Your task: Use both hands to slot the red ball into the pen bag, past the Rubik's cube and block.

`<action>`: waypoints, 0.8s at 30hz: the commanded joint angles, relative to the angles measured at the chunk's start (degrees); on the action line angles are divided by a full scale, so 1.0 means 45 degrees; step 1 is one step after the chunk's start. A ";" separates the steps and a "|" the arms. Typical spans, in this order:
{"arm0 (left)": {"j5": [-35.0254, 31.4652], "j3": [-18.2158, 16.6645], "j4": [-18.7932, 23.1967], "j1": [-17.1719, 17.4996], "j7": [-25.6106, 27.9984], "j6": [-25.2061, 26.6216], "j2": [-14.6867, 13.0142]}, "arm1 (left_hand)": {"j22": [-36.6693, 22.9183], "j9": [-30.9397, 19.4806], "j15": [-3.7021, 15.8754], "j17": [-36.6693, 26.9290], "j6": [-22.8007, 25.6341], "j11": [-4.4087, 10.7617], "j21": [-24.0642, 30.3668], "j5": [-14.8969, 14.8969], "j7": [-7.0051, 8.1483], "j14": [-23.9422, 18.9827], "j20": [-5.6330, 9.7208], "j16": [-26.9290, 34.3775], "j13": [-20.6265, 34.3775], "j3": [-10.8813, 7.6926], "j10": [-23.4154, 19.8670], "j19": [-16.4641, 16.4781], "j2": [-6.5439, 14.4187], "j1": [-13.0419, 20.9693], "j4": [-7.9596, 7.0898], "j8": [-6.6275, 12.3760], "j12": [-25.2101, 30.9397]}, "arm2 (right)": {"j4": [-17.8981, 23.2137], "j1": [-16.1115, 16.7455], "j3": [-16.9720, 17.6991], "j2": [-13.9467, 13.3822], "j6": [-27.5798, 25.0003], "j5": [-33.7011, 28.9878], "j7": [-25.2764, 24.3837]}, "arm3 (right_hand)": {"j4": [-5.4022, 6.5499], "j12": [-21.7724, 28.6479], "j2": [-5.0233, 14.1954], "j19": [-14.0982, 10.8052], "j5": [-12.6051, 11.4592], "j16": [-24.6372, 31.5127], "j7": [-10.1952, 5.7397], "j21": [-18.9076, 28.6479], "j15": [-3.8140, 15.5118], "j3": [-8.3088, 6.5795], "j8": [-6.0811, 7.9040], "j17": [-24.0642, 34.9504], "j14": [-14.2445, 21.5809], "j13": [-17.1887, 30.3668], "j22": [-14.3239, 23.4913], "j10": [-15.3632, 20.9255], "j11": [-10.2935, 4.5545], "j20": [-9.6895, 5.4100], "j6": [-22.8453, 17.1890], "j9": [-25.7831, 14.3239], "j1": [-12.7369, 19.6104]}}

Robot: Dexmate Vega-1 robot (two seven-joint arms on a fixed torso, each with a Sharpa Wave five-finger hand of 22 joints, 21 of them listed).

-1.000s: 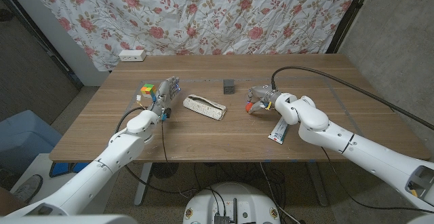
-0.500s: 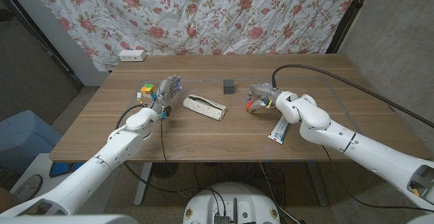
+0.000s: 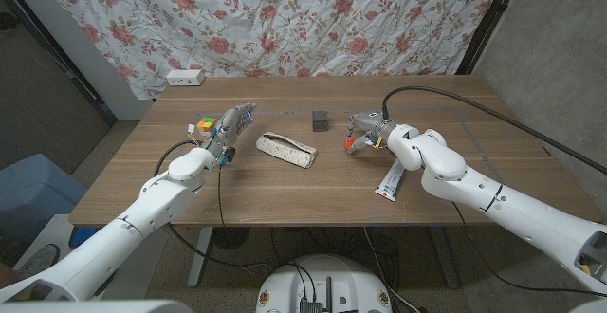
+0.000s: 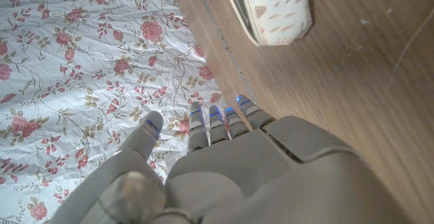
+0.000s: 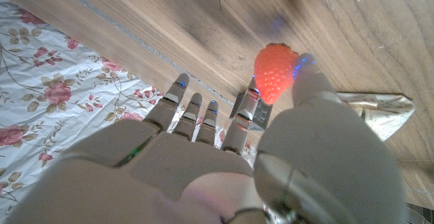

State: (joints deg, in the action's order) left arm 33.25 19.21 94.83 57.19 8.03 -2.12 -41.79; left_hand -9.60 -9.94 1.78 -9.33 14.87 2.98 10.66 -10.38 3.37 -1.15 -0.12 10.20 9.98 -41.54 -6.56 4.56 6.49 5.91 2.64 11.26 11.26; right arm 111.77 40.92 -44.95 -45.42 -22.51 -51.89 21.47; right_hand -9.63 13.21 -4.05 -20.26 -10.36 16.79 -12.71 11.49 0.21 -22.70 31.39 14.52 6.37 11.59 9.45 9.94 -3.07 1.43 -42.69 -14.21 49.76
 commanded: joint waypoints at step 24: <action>-0.4487 0.0996 0.2335 -0.1004 -0.0218 0.2243 -0.2807 | 0.0015 -0.0051 0.0823 -0.0022 0.2110 0.1200 0.0105 0.0034 0.1424 -0.0989 0.0146 0.0036 0.0037 -0.0495 -0.1312 0.1192 -0.0301 0.2587 0.1959 0.0389 0.0164 | 0.0345 0.0165 0.0337 -0.0116 -0.0287 0.0132 -0.0070 | 0.0163 -0.0010 0.0119 -0.0101 0.0004 0.0105 0.0015 -0.0076 -0.0028 0.0038 0.0143 0.0119 0.0115 0.0036 0.0055 0.0171 0.0002 0.0067 -0.0270 -0.0080 -0.0092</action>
State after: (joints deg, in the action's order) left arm 21.68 21.78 102.10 54.47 6.53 5.00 -51.00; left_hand -9.32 -10.01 2.04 -9.35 23.16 8.09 10.66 -10.36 9.59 -4.73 0.55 10.20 9.98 -43.71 -11.67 9.07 5.63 16.28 11.10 12.58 11.71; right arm 113.17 41.59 -43.58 -45.83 -23.41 -51.16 21.48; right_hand -9.10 13.21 -4.04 -20.26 -10.19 16.79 -12.60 11.22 0.20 -22.50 31.61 14.78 6.36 11.59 9.45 10.24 -2.76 1.43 -43.18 -14.26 49.74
